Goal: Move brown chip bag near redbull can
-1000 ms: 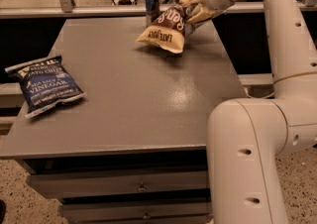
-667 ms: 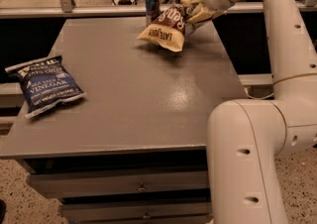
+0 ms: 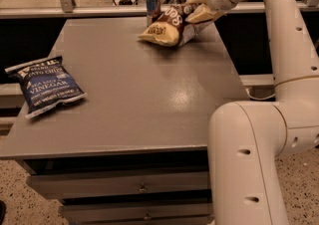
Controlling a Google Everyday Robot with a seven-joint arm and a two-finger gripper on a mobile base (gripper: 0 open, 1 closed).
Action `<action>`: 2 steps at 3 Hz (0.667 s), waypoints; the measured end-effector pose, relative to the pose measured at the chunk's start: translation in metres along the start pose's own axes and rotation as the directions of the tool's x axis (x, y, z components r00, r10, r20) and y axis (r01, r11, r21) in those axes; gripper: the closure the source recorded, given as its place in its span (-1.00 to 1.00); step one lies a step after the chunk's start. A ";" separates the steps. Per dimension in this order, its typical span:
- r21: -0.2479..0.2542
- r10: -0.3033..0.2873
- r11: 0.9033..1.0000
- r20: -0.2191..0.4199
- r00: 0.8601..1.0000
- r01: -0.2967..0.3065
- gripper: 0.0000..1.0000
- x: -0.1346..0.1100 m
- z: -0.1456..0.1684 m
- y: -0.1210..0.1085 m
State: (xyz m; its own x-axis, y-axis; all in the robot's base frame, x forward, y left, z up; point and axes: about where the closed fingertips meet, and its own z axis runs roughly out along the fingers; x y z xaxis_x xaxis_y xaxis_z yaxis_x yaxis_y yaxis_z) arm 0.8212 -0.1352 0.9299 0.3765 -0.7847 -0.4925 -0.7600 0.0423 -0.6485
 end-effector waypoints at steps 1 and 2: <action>0.002 0.022 1.000 -0.001 1.000 -0.022 -1.00 -0.003 0.003 -0.002; 0.008 0.042 0.999 0.000 0.999 -0.042 -1.00 -0.005 0.000 -0.004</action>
Offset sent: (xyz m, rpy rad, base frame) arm 0.0420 -0.0233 0.0429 0.0396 0.0236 -0.0478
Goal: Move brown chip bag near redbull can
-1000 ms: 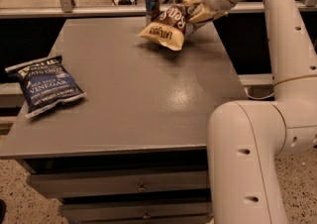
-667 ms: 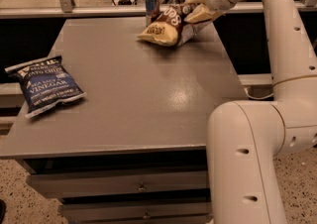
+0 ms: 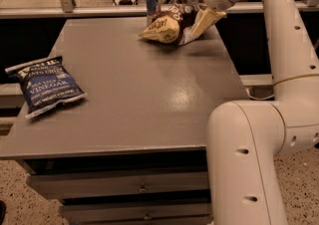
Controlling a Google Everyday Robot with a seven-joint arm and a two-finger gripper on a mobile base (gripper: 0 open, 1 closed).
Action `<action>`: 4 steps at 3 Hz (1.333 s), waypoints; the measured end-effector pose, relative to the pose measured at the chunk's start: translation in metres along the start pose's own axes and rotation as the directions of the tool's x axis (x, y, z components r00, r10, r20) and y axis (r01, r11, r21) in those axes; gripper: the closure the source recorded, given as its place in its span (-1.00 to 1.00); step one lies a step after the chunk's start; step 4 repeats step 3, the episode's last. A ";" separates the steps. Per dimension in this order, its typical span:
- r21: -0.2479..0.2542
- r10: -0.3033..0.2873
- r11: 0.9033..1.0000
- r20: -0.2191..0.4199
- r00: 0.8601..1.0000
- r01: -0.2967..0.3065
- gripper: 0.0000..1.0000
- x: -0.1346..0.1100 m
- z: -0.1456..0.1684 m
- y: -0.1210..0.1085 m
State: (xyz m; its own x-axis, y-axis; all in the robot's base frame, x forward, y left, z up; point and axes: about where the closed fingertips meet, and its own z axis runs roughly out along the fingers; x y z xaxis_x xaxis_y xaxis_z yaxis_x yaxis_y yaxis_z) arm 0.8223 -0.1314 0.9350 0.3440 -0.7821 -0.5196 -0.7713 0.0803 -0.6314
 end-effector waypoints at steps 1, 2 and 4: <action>0.050 0.141 0.988 0.056 0.988 -0.144 -1.00 0.008 -0.067 -0.002; 0.091 0.270 0.956 0.115 0.956 -0.280 -1.00 0.017 -0.135 0.001; 0.091 0.270 0.956 0.115 0.956 -0.280 -1.00 0.017 -0.135 0.001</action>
Offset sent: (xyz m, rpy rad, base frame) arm -0.1338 -0.1315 0.0922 0.3865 0.1012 -0.2238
